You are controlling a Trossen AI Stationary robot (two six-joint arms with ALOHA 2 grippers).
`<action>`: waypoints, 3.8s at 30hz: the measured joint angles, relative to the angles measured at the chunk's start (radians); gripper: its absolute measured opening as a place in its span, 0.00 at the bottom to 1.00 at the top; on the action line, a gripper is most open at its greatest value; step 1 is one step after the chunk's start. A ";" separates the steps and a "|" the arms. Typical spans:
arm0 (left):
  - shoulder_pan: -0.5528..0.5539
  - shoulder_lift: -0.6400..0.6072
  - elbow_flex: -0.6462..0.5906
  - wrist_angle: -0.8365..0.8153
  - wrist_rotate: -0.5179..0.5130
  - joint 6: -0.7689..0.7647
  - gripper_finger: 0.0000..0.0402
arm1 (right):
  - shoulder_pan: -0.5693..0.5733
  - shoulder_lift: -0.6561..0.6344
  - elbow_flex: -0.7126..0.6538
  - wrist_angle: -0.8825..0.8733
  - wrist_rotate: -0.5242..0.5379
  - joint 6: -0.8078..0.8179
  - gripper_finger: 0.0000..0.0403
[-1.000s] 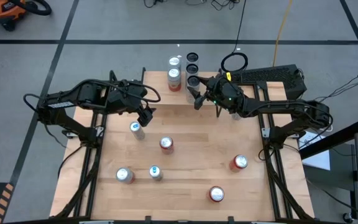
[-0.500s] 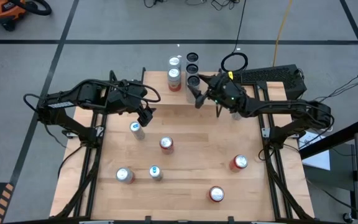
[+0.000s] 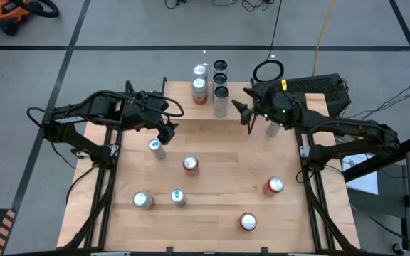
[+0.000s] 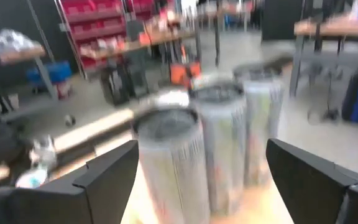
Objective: Place canned beverage on shelf
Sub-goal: Put the white-yellow soda can aligned with the other white-yellow can on the shelf, then put the pink-white soda can aligned with the other pink-white can on the shelf
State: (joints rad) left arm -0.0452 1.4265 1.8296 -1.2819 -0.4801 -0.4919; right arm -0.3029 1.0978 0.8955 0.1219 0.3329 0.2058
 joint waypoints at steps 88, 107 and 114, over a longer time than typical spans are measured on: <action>0.000 0.000 0.000 -0.002 -0.003 0.027 0.96 | -0.025 0.210 -0.001 0.005 -0.049 0.068 0.01; -0.002 0.000 0.000 -0.018 0.020 -0.019 0.96 | -0.015 0.139 0.019 -0.087 -0.048 0.063 0.01; -0.060 0.000 0.000 -0.063 0.058 -0.073 0.96 | 0.019 0.058 0.129 -0.357 -0.050 0.064 0.01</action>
State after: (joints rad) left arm -0.1052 1.4265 1.8294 -1.3453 -0.4225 -0.5651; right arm -0.2835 1.1554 1.0249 -0.2354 0.2829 0.2695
